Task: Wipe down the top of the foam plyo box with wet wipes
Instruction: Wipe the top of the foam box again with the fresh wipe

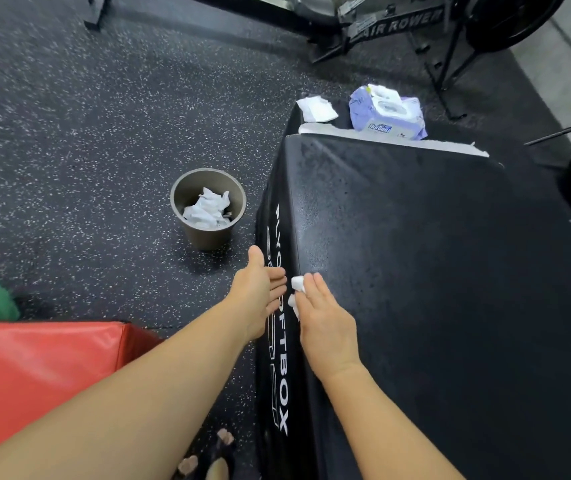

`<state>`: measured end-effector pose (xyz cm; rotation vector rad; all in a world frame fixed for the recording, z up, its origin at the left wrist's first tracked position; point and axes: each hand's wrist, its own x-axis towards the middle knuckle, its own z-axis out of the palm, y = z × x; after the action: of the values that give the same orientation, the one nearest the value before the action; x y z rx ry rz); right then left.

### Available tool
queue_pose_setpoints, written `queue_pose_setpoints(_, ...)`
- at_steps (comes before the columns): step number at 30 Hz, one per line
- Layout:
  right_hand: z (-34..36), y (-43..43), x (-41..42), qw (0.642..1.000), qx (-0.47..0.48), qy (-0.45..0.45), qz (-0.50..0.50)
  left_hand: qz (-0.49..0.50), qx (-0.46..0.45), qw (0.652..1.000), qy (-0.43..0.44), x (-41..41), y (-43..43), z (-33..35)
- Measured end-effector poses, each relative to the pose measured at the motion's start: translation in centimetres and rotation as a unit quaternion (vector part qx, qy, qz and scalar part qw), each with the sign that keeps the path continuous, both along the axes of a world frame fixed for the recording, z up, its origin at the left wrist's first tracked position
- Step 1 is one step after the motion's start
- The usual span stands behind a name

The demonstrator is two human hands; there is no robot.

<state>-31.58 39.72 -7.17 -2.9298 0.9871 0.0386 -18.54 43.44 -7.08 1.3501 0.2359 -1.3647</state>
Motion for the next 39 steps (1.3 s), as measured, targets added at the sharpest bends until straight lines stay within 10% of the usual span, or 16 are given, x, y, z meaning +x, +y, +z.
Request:
queue_pose_setpoints(12,-0.3,-9.0,9.3,0.995,-0.014,0.086,0.040,0.018,0.001,0.999,-0.027,2.7,-4.0,0.2)
queue_pose_setpoints(21,0.9,-7.6,4.1,0.992,0.010,-0.023,0.125,0.027,0.018,0.998,-0.051,3.4,-7.1,1.4)
queue_pose_setpoints(39,0.1,-13.9,12.2,0.961,-0.032,0.159,0.223,0.008,0.041,0.998,-0.053,11.2,-12.6,0.7)
